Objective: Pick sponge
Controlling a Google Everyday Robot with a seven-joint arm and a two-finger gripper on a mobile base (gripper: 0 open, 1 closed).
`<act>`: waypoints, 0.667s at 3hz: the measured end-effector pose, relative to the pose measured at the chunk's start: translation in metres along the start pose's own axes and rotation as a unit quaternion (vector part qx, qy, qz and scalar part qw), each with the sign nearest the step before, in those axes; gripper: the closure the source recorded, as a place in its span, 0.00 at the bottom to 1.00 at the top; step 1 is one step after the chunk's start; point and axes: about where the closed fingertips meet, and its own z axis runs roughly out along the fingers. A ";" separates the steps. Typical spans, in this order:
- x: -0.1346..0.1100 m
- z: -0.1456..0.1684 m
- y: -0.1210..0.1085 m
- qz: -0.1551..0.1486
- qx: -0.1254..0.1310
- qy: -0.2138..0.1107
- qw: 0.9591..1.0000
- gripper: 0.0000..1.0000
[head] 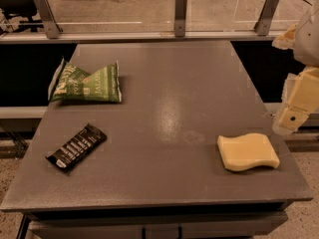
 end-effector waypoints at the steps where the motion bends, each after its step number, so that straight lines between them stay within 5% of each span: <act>1: 0.000 0.000 0.000 0.000 0.000 0.000 1.000 0.00; 2: 0.007 0.023 0.012 -0.002 -0.027 -0.015 1.000 0.00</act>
Offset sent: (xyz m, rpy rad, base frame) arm -0.0149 -0.0027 -0.0771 0.1071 0.1398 0.0668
